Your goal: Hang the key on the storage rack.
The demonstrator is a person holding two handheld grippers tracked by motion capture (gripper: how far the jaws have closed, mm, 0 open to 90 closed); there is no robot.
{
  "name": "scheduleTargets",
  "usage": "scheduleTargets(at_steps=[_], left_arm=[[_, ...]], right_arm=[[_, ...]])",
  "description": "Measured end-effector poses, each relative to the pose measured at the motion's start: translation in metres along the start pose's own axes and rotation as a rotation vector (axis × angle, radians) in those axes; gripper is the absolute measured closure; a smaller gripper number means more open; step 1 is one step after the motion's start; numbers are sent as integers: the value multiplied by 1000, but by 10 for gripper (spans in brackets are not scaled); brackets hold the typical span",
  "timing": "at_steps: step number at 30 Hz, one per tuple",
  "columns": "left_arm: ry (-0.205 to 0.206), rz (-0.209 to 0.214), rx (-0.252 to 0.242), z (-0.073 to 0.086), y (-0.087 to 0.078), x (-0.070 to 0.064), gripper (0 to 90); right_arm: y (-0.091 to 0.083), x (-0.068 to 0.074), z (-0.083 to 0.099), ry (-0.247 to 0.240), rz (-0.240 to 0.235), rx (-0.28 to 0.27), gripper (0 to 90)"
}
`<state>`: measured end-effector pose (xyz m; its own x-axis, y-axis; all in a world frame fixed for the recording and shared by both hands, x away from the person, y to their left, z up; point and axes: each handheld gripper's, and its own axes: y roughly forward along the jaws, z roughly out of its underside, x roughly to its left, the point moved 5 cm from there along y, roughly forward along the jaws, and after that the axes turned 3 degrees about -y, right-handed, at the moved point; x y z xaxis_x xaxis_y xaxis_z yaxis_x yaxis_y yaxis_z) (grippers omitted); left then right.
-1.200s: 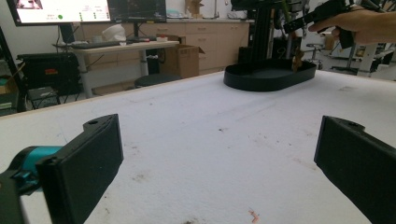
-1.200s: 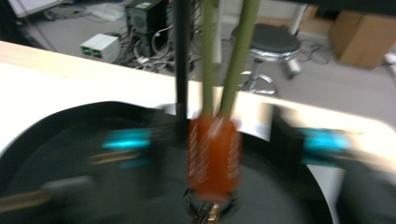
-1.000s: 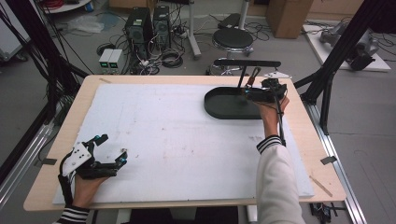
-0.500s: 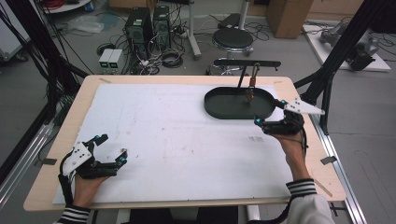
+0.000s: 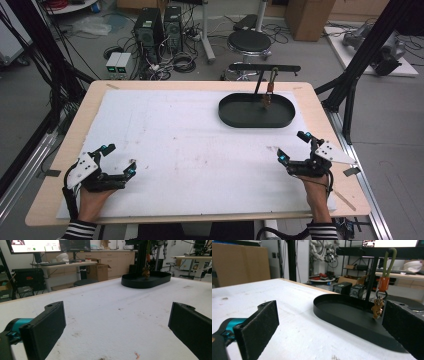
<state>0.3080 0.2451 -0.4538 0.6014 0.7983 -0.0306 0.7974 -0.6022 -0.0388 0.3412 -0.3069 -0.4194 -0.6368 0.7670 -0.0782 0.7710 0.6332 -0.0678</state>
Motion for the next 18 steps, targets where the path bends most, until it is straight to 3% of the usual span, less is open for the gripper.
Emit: scheduleTargets(at_steps=[4,7,12,13,18], left_arm=[[2,1,-1,0,0,0,17],[2,2,-2,0,0,-1,17],[13,2,2,0,0,-1,17],[15,2,2,0,0,-1,17],[18,1,0,0,0,-2,17]], right_arm=[[-2,6,21,5,15,-26,4],[-2,6,31,-6,18,-2,4],[-6,5,34,16,29,-37,4],[-9,6,34,4,63,-68,4],[-8,7,35,-14,74,-62,4]])
